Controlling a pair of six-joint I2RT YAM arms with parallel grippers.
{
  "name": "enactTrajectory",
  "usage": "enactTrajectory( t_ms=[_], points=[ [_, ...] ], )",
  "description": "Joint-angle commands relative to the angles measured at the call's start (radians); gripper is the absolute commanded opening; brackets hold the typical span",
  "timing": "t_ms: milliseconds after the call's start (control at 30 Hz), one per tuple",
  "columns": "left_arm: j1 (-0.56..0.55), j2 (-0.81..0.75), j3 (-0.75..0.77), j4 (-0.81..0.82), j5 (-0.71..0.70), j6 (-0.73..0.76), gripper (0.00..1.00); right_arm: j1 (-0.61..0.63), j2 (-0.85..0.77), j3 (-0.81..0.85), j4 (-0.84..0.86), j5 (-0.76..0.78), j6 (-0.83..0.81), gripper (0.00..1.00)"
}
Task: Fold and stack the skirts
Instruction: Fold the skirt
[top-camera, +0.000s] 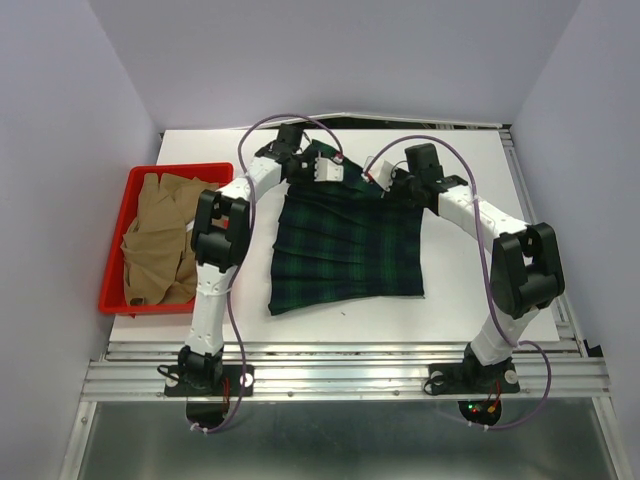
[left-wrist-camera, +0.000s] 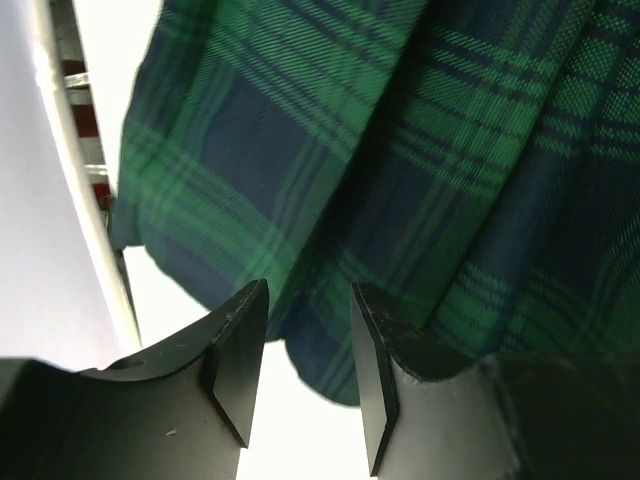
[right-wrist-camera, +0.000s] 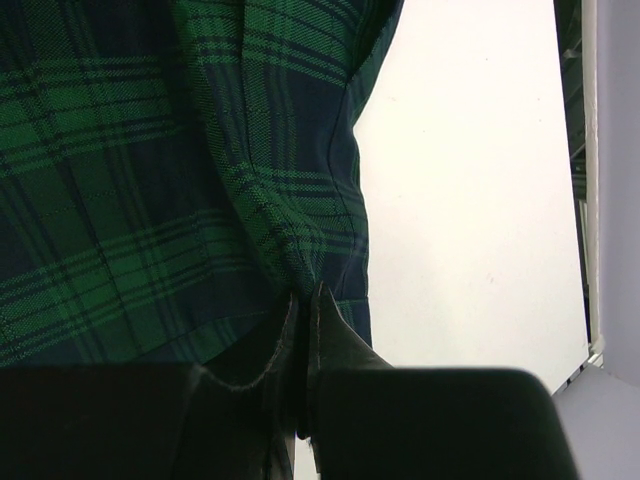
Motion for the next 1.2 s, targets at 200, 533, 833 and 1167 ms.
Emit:
enactTrajectory(
  t_ms=[200, 533, 833, 1167],
  points=[
    [-0.016, 0.048, 0.06, 0.142, -0.023, -0.017, 0.32, -0.003, -0.035, -0.015, -0.01, -0.019, 0.004, 0.01],
    [-0.011, -0.032, 0.002, 0.18, -0.002, -0.003, 0.0, -0.003, -0.04, -0.019, -0.01, -0.016, 0.007, 0.01],
    [0.021, -0.137, 0.065, 0.082, -0.028, -0.048, 0.0, -0.024, -0.026, 0.049, -0.004, 0.016, 0.079, 0.01],
    [0.041, -0.403, -0.026, -0.12, -0.115, -0.026, 0.0, -0.035, -0.13, 0.044, -0.021, -0.042, 0.111, 0.01]
  ],
)
